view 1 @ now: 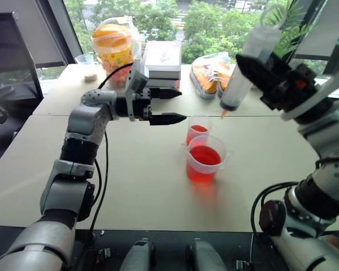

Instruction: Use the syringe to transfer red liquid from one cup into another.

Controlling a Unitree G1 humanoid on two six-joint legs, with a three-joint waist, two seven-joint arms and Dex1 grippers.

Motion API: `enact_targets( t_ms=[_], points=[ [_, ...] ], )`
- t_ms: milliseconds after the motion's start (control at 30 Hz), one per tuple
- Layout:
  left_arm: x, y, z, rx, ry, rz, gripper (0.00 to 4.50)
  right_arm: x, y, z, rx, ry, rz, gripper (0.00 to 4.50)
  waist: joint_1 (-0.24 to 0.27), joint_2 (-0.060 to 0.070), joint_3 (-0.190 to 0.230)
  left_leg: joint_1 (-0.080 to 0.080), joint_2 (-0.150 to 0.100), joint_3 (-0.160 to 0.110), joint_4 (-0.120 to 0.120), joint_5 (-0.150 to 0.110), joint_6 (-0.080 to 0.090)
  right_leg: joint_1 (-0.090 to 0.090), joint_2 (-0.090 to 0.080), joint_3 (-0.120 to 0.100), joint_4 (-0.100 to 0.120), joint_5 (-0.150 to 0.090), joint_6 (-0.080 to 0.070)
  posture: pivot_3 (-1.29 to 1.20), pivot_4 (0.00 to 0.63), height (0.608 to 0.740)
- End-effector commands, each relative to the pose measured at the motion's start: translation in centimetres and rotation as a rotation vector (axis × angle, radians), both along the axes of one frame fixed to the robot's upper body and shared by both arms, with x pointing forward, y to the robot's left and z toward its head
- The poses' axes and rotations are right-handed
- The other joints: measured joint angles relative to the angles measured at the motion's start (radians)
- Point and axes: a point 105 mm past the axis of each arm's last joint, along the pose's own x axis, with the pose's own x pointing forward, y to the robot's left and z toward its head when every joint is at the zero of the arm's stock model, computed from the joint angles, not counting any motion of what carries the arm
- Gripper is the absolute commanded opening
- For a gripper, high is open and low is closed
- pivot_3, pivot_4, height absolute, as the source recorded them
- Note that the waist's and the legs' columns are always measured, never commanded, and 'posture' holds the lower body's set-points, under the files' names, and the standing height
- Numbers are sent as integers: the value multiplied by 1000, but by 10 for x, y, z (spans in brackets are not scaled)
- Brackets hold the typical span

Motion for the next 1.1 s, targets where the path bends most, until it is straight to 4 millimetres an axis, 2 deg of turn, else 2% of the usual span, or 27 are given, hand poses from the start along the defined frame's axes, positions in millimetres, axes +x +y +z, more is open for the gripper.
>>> enact_targets(
  t_ms=[33, 200, 367, 533, 733, 933, 1033, 1100],
  points=[
    [-6, -5, 8, 23, -31, -53, 4500, -12, 13, -12, -37, -90, -11, 1440, -4, 0, 0, 0, 0, 1, 0, 0, 0, -1, 0, 1, 1, 0, 0, 0, 150, 740],
    [-10, -9, 12, 37, -28, -99, 4500, -2, 15, -53, -46, -52, -72, 1440, -10, 0, 0, 4, 1, 2, 0, 2, -3, 0, 3, 2, 6, 0, 0, 0, 150, 740],
    [-14, -20, 17, 35, -35, -134, 4500, 3, 20, -77, -69, -44, -99, 1440, -7, 0, 0, 7, 1, 1, 0, 4, -3, 3, 4, 2, 7, 0, 0, 0, 150, 740],
    [-15, -29, 28, 2, -39, -149, 4500, 3, 27, -88, -92, -39, -97, 1440, -6, 0, 0, 7, 1, 1, 0, 4, -3, 3, 4, 2, 6, 0, 0, 0, 150, 740],
    [-19, -43, 30, -11, -41, -184, 4500, 2, 31, -91, -106, -39, -93, 1440, -6, 0, 0, 7, 1, 1, 0, 4, -3, 4, 4, 2, 6, 0, 0, 0, 150, 740],
    [-22, -56, 21, 2, -23, -209, 4500, 3, 33, -91, -124, -41, -81, 1440, -6, 0, 0, 7, 1, 1, 0, 4, -3, 4, 4, 2, 6, 0, 0, 0, 150, 740],
    [-20, -59, 16, 9, -8, -200, 3736, 3, 34, -90, -127, -43, -79, 1440, -5, 0, 0, 7, 1, 1, 0, 4, -3, 4, 4, 2, 6, 0, 0, 0, 150, 740],
    [-20, -60, 13, 15, 3, -201, 2782, 3, 34, -89, -130, -44, -78, 1440, -5, 0, 0, 7, 1, 1, 0, 4, -3, 4, 4, 2, 6, 0, 0, 0, 150, 740]
  ],
)
